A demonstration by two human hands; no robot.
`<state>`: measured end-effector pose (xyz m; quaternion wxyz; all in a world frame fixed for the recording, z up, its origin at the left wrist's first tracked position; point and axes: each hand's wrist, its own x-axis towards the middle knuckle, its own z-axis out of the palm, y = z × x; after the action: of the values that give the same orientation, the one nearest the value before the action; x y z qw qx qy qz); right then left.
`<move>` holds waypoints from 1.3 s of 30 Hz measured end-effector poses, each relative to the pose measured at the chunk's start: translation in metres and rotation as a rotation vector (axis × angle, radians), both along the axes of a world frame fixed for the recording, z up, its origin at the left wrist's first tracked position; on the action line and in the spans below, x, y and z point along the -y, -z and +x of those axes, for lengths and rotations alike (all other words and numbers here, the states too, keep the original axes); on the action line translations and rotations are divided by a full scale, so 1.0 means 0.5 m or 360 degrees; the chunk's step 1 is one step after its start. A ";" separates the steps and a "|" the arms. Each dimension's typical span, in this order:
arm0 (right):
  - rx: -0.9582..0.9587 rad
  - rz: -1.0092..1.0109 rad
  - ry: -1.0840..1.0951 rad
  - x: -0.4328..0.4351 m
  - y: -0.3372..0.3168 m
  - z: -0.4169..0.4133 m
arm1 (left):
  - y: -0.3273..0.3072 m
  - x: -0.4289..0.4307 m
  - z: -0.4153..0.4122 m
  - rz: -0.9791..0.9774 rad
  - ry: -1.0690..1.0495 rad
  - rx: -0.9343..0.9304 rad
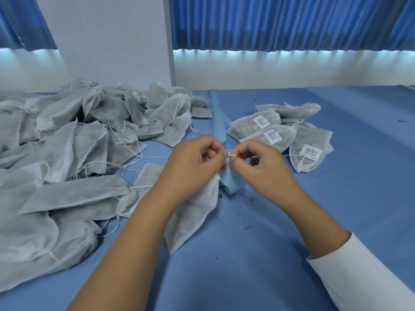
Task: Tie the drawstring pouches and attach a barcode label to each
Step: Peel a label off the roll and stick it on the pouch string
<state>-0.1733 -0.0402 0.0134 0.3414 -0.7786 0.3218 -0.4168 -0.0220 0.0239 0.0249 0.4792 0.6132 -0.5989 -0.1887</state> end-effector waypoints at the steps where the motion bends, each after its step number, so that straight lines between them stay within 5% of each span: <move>1: -0.0022 -0.0004 0.0003 -0.002 0.001 0.001 | 0.002 0.001 -0.001 -0.0007 0.0012 0.0017; 13: -0.0562 -0.0496 0.0398 0.012 -0.008 -0.014 | 0.006 0.002 -0.009 0.0155 0.0060 0.0327; 17: -0.0412 -0.0384 0.0461 0.022 -0.015 -0.026 | 0.006 0.004 0.001 0.0162 0.0004 0.0255; 22: -0.0250 -0.0181 -0.0012 -0.001 -0.008 -0.009 | 0.009 0.003 -0.001 0.0148 0.0024 0.0230; 29: -0.0258 -0.0374 0.0057 0.010 0.004 -0.005 | 0.000 -0.001 -0.001 0.0174 0.0052 0.0205; 35: -0.0276 -0.0550 0.0094 0.008 0.005 -0.004 | -0.026 -0.017 -0.010 0.0260 0.0267 -0.0430; 39: -0.0354 -0.0605 0.0142 0.007 0.008 0.002 | -0.029 -0.010 -0.014 0.0100 0.0003 -0.0617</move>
<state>-0.1725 -0.0435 0.0096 0.1321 -0.8551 0.3074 -0.3961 -0.0292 0.0290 0.0394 0.5661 0.5794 -0.4898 -0.3223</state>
